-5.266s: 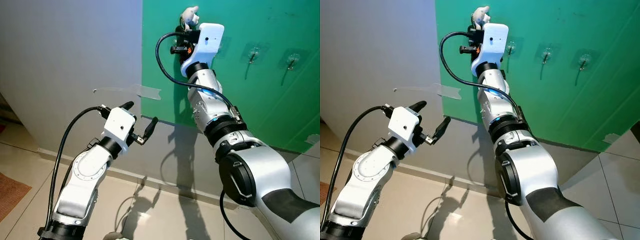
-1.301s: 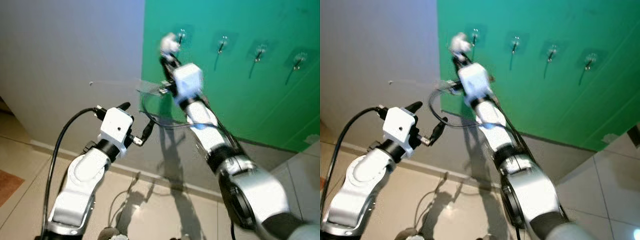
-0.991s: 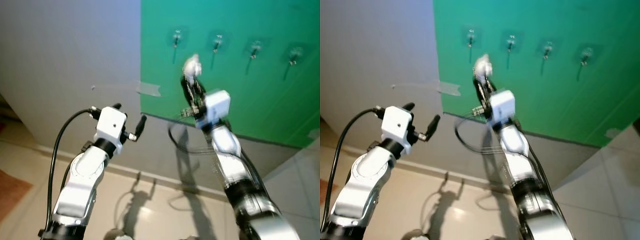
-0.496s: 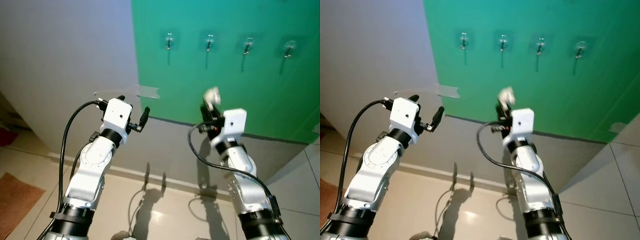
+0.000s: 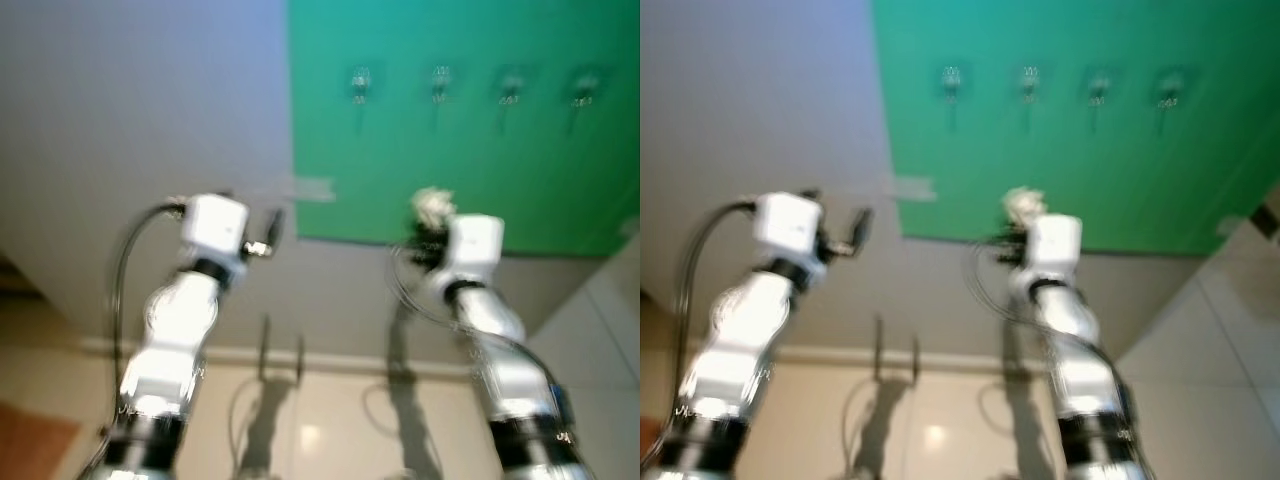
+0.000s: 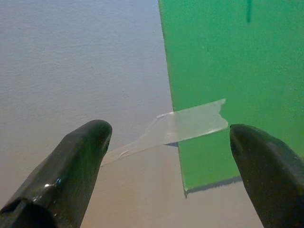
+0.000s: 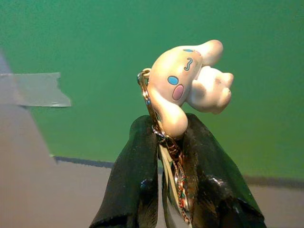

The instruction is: Hang keys on a hook

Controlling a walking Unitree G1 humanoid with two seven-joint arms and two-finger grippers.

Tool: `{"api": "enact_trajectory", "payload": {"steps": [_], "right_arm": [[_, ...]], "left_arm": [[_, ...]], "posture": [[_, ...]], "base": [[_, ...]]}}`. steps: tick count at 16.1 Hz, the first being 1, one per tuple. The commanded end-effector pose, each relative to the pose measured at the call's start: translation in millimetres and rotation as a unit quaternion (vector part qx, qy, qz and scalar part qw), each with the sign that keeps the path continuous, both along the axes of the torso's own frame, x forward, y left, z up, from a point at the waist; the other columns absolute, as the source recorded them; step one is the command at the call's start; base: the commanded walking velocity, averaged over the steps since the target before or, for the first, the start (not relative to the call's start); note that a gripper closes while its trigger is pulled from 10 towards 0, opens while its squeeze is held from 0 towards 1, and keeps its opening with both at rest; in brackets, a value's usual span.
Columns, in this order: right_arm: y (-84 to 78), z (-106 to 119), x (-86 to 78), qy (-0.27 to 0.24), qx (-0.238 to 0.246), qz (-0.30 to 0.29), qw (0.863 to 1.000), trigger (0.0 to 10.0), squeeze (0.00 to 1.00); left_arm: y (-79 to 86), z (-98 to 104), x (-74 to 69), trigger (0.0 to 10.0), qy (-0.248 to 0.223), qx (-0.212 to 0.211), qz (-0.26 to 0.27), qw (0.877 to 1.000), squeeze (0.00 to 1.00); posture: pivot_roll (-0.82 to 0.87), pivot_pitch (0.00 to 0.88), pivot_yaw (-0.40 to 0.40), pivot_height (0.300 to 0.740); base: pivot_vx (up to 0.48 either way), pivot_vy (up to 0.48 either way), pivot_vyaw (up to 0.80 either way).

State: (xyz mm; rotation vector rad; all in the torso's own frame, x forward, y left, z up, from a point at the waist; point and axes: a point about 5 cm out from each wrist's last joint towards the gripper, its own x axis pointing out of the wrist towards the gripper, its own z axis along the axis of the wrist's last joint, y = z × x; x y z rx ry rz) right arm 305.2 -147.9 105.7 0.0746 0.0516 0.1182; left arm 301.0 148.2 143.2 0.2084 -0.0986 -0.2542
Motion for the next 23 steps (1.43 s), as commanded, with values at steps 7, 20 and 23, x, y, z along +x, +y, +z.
{"api": "enact_trajectory", "payload": {"steps": [7,20,23], "right_arm": [[15.7,9.8,14.6,-0.014,-0.033,0.037,0.999,10.0,0.00],[29.9,-2.5,9.9,0.008,-0.007,0.074,0.997,10.0,0.00],[25.8,-12.0,-5.1,0.017,0.020,0.044,0.999,10.0,0.00]], "left_arm": [[16.5,-0.1,1.2,10.0,-0.005,0.025,0.063,0.998,0.00],[17.0,3.1,13.1,10.0,-0.009,0.046,0.056,0.997,0.00],[11.2,7.4,16.7,10.0,-0.016,0.034,0.014,0.999,0.00]], "posture": [[0.06,0.000,-0.048,0.740],[0.03,0.000,-0.007,0.740],[-0.01,0.000,0.099,0.740]], "base": [[0.000,-0.069,0.06],[0.000,-0.331,0.42],[0.000,0.000,0.00]]}}
